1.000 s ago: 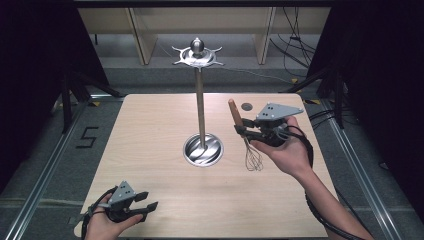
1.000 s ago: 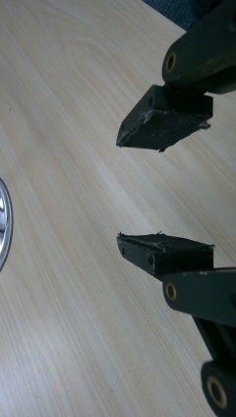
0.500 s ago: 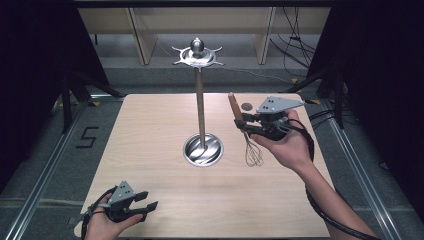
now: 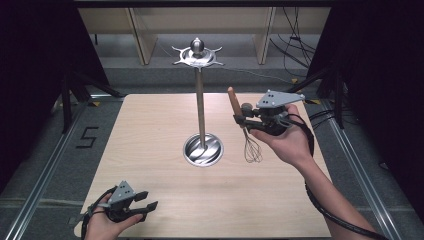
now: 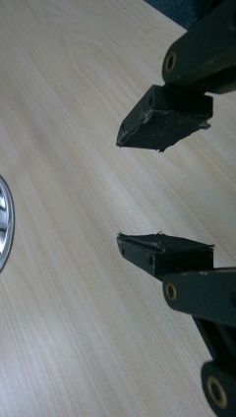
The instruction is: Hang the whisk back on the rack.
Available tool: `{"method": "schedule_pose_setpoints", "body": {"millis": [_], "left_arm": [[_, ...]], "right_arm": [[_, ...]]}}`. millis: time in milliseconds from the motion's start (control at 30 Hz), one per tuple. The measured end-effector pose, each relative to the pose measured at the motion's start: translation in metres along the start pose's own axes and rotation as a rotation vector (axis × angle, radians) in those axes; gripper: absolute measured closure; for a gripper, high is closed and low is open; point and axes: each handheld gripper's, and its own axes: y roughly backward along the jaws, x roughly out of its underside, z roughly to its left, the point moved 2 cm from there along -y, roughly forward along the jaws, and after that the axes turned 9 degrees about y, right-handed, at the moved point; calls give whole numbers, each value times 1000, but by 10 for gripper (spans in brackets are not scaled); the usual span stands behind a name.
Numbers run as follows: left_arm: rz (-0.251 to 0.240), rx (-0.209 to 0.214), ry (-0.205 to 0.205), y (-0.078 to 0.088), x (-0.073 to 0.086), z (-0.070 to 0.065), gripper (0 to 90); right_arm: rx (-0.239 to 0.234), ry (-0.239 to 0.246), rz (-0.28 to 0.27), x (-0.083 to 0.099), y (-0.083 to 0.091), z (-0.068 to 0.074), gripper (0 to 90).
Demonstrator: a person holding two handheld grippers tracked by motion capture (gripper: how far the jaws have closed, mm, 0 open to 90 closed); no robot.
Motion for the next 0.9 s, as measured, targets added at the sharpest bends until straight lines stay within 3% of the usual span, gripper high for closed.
{"method": "schedule_pose_setpoints", "body": {"millis": [33, 367, 467, 500, 533, 633, 667, 700, 800, 900], "left_arm": [[-2, 0, 0, 0, 0, 0, 466], [6, -2, -14, 1, 0, 1, 466], [5, -1, 8, 0, 0, 0, 466], [-4, 0, 17, 0, 0, 0, 466], [5, -2, -14, 1, 0, 1, 466], [4, -2, -12, 1, 0, 1, 466], [4, -2, -13, 1, 0, 1, 466], [3, -1, 7, 0, 0, 0, 466], [4, -3, 8, 0, 0, 0, 466], [4, -2, -14, 1, 0, 1, 466]], "right_arm": [[16, -5, -5, -1, 0, 0, 700], [7, 2, -11, -9, 2, -6, 700], [11, -5, -8, -11, 2, -6, 700], [14, 13, -13, -12, 2, -8, 700], [30, 11, -22, -13, 2, -7, 700], [13, 1, -12, -15, 3, -8, 700], [30, 8, -23, -16, 2, -8, 700], [16, 1, -16, -17, 2, -8, 701], [24, -2, -20, -19, 3, -9, 700], [21, -11, -19, -20, 3, -8, 700]]}}
